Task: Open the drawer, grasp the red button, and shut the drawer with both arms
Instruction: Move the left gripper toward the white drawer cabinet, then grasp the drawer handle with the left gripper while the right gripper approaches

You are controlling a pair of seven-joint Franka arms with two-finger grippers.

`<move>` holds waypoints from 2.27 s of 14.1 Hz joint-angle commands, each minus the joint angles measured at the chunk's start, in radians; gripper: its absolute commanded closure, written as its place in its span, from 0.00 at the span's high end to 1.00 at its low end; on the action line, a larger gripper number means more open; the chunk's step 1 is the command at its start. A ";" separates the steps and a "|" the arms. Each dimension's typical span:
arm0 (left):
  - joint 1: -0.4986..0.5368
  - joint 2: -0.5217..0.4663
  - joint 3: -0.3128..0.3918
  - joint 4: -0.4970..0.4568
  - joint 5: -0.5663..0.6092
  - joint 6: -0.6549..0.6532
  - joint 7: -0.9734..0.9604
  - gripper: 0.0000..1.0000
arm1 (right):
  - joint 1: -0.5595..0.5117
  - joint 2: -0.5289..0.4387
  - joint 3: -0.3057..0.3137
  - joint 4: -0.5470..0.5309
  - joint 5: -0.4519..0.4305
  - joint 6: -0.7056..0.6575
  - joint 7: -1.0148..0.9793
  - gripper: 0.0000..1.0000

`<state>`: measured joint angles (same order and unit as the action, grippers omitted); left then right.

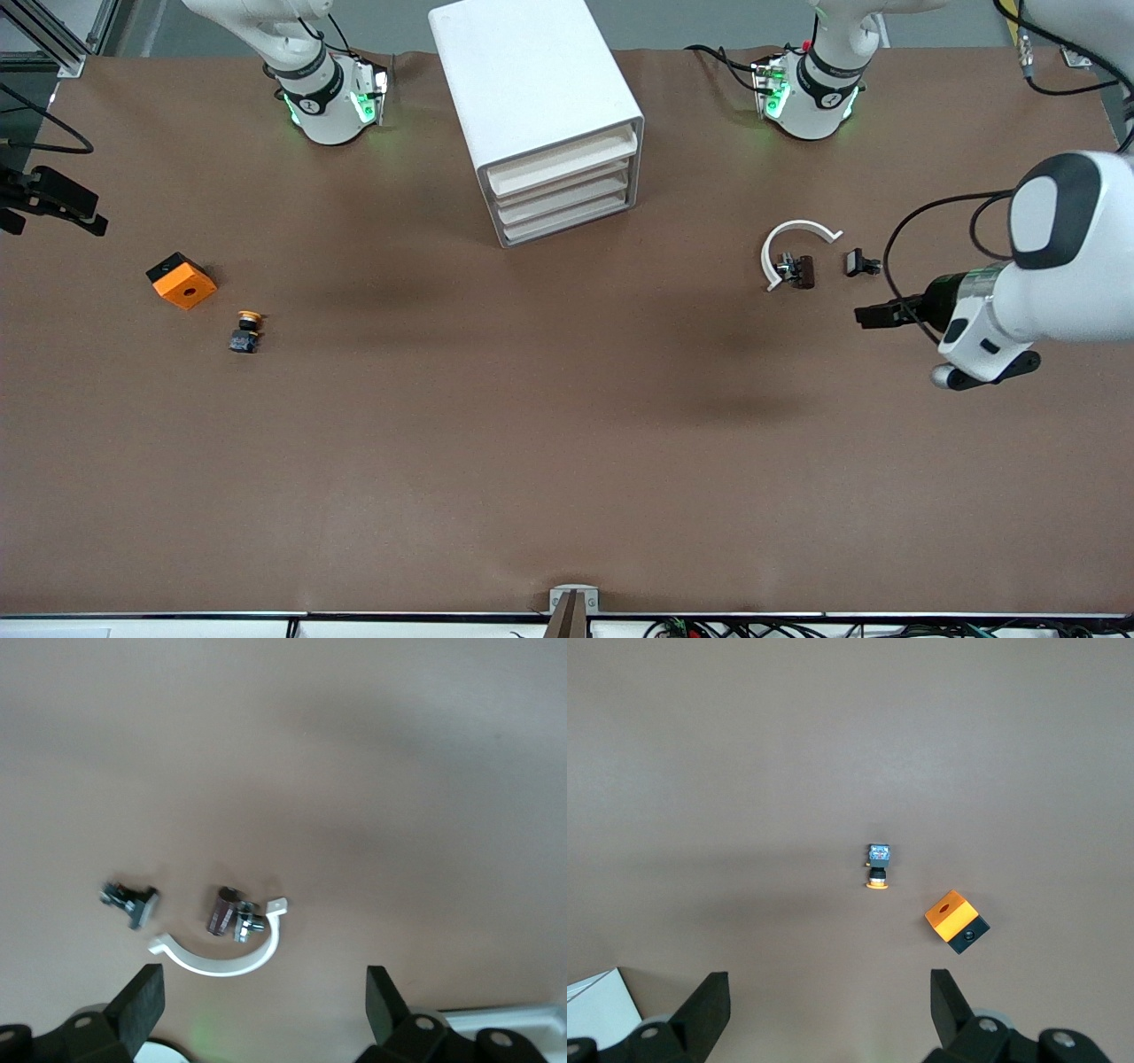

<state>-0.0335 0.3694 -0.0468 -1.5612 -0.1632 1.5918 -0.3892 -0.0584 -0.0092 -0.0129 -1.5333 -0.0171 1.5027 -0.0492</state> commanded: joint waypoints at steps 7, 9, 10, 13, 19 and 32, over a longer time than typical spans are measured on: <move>-0.238 0.247 0.001 0.144 -0.012 0.034 -0.748 1.00 | -0.001 0.031 0.005 -0.022 0.002 0.016 -0.004 1.00; -0.265 0.275 -0.002 0.145 -0.042 0.068 -0.880 1.00 | 0.011 0.031 0.005 -0.031 0.002 0.016 0.000 1.00; -0.284 0.287 -0.001 0.145 -0.077 0.069 -0.940 1.00 | 0.021 0.031 0.005 -0.031 0.002 0.016 0.009 1.00; -0.316 0.295 -0.001 0.142 -0.198 0.068 -1.175 1.00 | 0.078 0.029 0.007 -0.030 0.002 0.002 0.145 1.00; -0.390 0.330 -0.016 0.084 -0.405 -0.068 -1.392 1.00 | 0.192 0.028 0.010 -0.021 0.003 -0.035 0.420 1.00; -0.480 0.488 -0.018 0.078 -0.794 -0.211 -1.701 0.56 | 0.503 0.029 0.011 0.019 0.017 -0.019 1.090 1.00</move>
<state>-0.5120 0.8470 -0.0642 -1.4984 -0.9239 1.4191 -2.0298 0.4016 0.0269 0.0079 -1.5255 -0.0137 1.4828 0.9552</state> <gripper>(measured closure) 0.317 0.000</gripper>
